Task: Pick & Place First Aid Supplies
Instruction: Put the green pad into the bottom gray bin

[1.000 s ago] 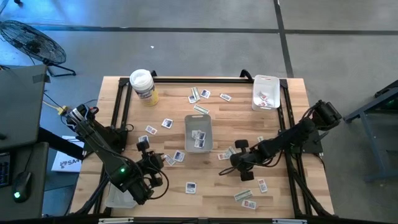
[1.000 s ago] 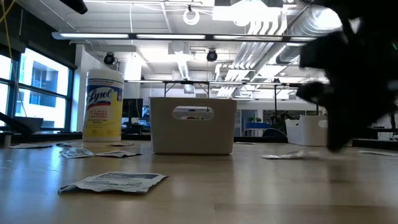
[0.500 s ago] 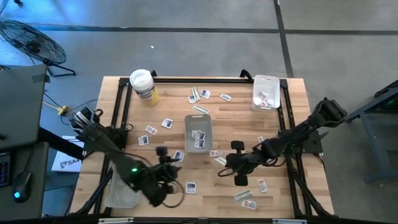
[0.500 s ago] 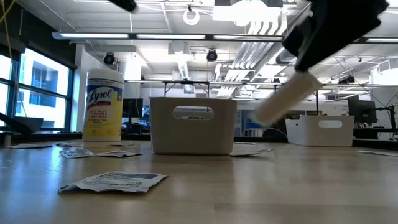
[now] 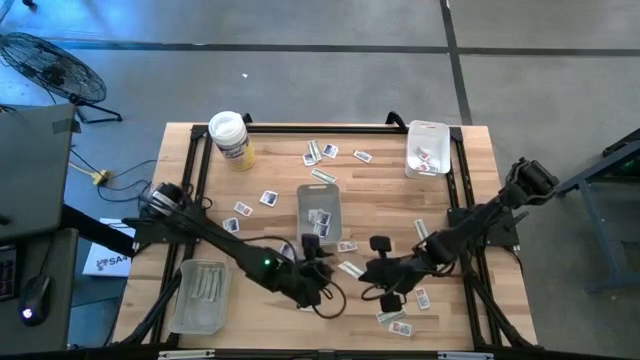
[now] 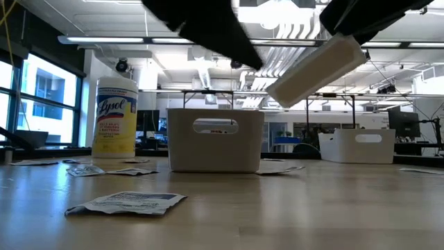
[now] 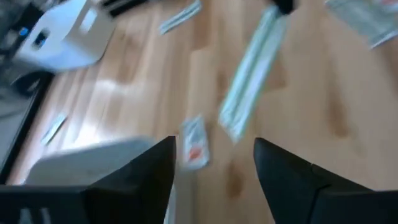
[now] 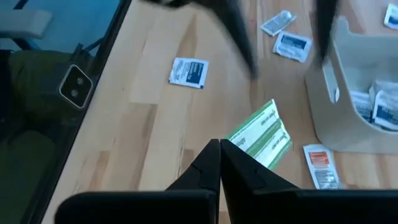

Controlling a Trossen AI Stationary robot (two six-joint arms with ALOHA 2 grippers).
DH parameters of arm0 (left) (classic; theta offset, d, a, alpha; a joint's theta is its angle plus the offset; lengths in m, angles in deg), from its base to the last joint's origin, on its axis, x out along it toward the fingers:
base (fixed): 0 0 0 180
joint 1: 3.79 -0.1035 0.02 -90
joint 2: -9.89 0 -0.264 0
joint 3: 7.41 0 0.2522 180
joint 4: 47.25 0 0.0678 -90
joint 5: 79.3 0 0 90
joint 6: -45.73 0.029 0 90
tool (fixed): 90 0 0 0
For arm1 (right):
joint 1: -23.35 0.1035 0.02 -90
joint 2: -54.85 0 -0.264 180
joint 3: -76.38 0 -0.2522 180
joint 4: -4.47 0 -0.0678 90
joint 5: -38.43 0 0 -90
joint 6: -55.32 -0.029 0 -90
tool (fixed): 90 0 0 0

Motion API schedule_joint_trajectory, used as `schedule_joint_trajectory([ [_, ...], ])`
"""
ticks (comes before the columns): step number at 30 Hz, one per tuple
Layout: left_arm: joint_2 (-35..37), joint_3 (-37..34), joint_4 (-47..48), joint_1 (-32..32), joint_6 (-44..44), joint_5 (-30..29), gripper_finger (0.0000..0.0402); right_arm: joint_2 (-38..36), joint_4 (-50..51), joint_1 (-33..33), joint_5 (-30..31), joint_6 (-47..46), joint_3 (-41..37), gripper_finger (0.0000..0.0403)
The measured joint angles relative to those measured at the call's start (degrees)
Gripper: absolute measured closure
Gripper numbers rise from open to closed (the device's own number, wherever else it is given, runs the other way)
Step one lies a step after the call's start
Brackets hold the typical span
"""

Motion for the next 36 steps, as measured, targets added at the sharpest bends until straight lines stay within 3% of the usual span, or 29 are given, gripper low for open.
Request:
schedule_joint_trajectory([
  [9,-3.9,0.1,-13.4,-1.3,7.6,6.4,0.022,0.0,-2.5,1.7,3.4,0.9,0.0,0.0402],
  [17,-4.9,0.0,-13.7,-2.6,8.7,7.8,0.0237,0.0,-6.2,1.7,2.4,4.5,0.0,0.0401],
  [21,-4.9,0.1,-13.7,-2.5,8.2,9.4,0.029,0.0,-6.0,1.7,2.4,4.6,0.0,0.0402],
  [25,-4.5,0.1,-13.7,-1.6,8.2,11.6,0.0376,0.0,-5.9,1.7,3.3,4.6,0.0,0.04],
  [31,-2.0,0.1,-10.2,0.9,8.6,5.9,0.0393,0.0,-7.7,1.7,6.3,7.1,0.0,0.0397],
  [36,2.3,0.1,0.3,3.4,4.6,2.5,0.0398,0.0,-15.5,2.3,4.2,13.3,0.0,0.0366],
])
